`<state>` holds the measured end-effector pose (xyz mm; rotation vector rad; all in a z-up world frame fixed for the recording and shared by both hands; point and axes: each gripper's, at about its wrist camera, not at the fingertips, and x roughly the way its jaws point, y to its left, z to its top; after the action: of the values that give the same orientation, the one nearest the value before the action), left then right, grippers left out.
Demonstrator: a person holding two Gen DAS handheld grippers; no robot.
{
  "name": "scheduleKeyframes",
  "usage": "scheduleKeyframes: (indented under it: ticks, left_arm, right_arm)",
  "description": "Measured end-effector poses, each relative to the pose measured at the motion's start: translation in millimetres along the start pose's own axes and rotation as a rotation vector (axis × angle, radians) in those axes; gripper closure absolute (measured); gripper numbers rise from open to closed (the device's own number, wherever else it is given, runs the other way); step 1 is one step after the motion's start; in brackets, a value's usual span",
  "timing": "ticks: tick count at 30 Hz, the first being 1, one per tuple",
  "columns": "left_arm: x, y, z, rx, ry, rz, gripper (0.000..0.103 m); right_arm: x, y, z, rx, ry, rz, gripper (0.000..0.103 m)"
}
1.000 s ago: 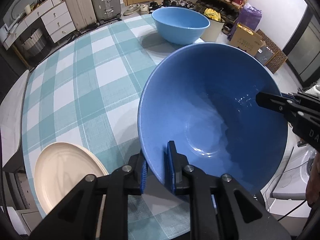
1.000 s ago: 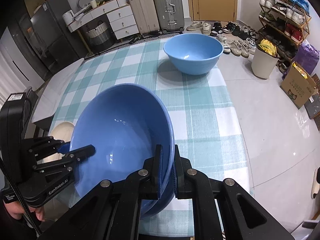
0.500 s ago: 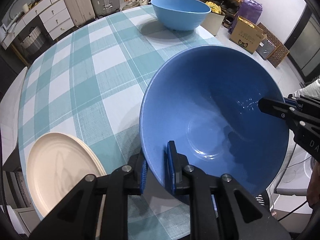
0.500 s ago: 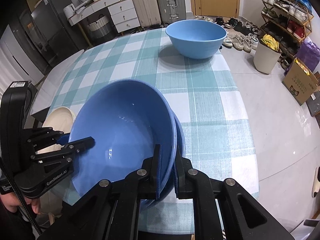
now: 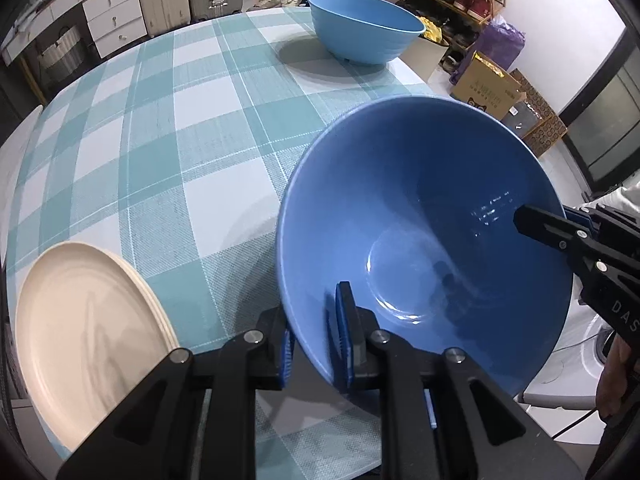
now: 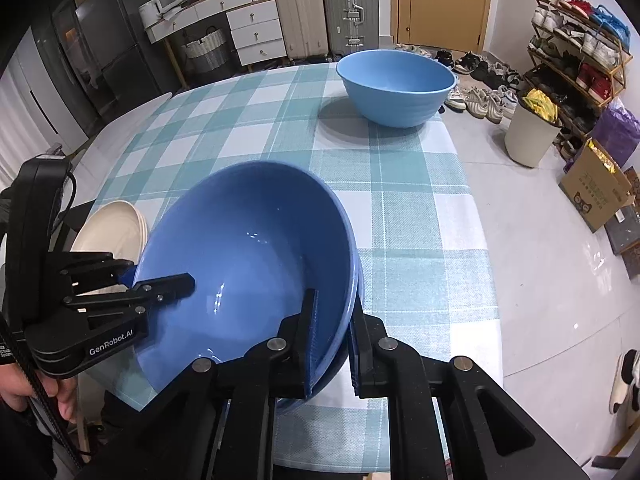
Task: Organize plates and bowls
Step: 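Lower the held blue bowl into the other blue bowl and open both tools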
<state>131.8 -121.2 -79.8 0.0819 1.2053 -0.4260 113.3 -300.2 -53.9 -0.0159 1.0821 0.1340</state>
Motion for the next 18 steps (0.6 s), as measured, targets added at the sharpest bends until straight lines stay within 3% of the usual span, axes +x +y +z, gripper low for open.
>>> scheduleKeyframes:
  ticks: [5,13,16,18]
  left_arm:
    - [-1,5,0,-0.031,-0.011,-0.019,0.084]
    - [-9,11,-4,-0.090,-0.038,-0.055,0.081]
    - [-19,16,-3,-0.118,-0.064,-0.093,0.066]
    - [-32,20,-3,-0.142,-0.122,-0.096,0.055]
  right_arm:
    - [-2,-3,0,0.001,-0.014,-0.034,0.092]
    - [-8,-24,2,0.093,-0.042,0.013,0.089]
    - [-4,-27,0,0.124,-0.037,0.047,0.089]
    - [-6,-29,-1,0.142,-0.056,0.059,0.089]
